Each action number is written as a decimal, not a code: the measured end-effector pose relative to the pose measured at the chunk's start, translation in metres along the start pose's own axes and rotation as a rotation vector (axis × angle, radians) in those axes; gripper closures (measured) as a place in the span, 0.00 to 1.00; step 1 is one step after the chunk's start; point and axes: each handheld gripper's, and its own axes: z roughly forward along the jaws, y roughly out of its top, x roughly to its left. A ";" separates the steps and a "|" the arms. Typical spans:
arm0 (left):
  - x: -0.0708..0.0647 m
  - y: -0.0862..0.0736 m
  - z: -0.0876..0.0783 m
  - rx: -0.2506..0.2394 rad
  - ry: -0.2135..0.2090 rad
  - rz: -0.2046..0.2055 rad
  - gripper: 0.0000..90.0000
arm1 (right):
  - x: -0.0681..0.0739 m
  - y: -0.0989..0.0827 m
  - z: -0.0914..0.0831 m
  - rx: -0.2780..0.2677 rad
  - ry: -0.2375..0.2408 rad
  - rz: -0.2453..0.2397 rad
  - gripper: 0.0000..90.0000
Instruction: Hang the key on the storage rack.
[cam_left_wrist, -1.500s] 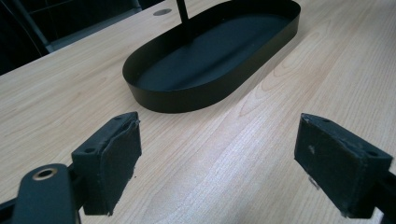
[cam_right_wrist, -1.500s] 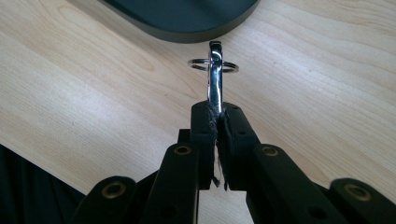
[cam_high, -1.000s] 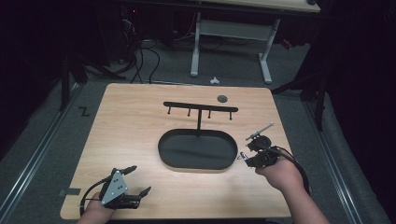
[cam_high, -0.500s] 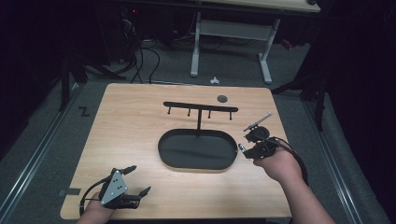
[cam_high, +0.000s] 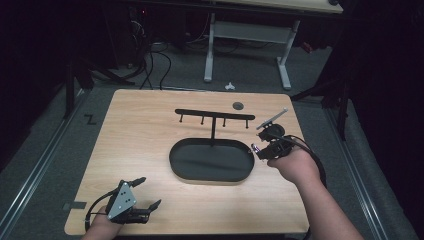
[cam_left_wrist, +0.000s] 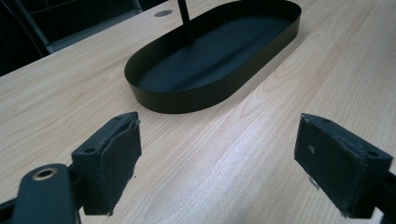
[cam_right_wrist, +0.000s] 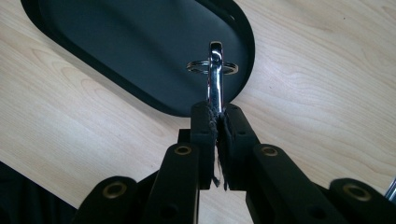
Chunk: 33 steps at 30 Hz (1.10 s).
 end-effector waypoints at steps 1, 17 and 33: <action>0.000 0.000 0.000 0.000 -0.001 0.000 0.17 | 0.000 0.003 -0.002 -0.001 0.005 0.003 0.94; 0.000 0.000 0.000 0.002 -0.003 -0.001 0.17 | -0.001 0.024 -0.024 -0.045 -0.023 0.011 0.94; 0.001 0.000 0.000 0.004 -0.005 -0.004 0.17 | -0.003 0.045 -0.031 -0.078 -0.033 0.023 0.94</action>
